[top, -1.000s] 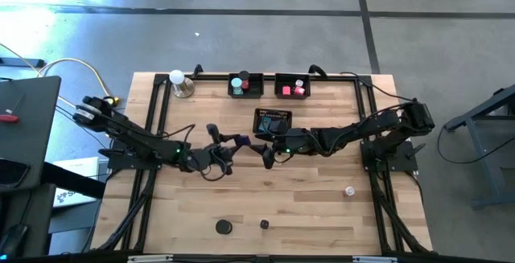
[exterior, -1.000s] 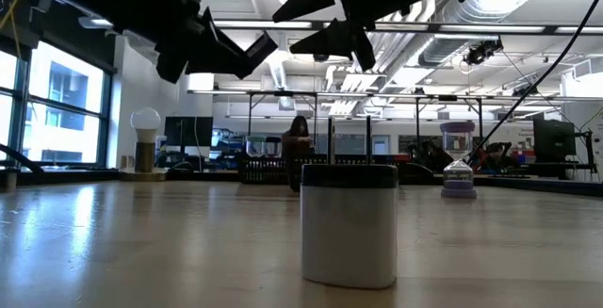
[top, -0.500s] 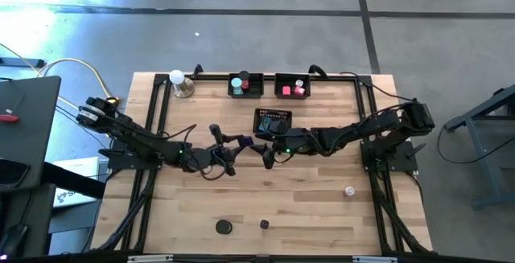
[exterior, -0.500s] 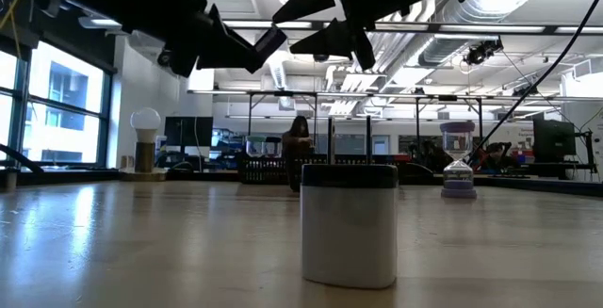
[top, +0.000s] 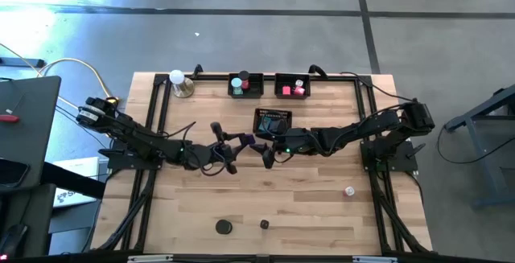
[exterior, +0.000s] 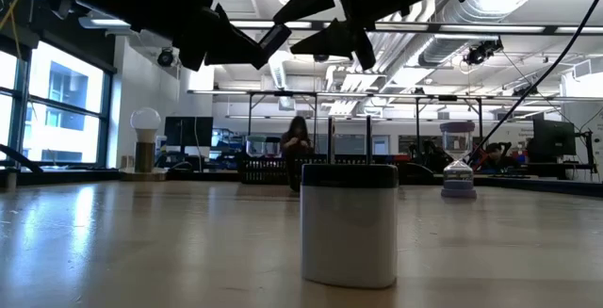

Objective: Pick & Place Office items
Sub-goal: Put the blue charger adapter into the top right black bin

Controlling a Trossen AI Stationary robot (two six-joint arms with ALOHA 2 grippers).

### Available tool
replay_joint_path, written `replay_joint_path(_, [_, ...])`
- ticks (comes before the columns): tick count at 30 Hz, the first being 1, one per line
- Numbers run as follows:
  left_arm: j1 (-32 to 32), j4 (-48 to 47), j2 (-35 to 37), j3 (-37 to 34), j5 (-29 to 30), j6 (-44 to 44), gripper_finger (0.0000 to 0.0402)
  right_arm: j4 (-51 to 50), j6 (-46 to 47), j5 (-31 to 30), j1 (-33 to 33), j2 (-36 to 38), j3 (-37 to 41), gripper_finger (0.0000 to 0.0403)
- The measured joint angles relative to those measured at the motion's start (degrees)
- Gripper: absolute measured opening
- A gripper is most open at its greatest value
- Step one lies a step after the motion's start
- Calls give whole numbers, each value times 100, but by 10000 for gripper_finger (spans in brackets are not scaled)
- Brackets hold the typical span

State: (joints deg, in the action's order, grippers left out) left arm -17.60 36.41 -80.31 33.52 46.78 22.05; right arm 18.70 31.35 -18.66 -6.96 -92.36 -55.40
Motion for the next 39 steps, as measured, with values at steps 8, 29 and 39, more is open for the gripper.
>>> replay_joint_path(8, [62,41,0,0,-8,1,151,0,-13,-293,2,0,0,230])
replay_joint_path(29, [252,132,1,0,-55,3,151,272,-404,-195,197,0,0,230])
replay_joint_path(39, [250,136,2,0,-55,3,151,302,-448,-3,260,0,0,230])
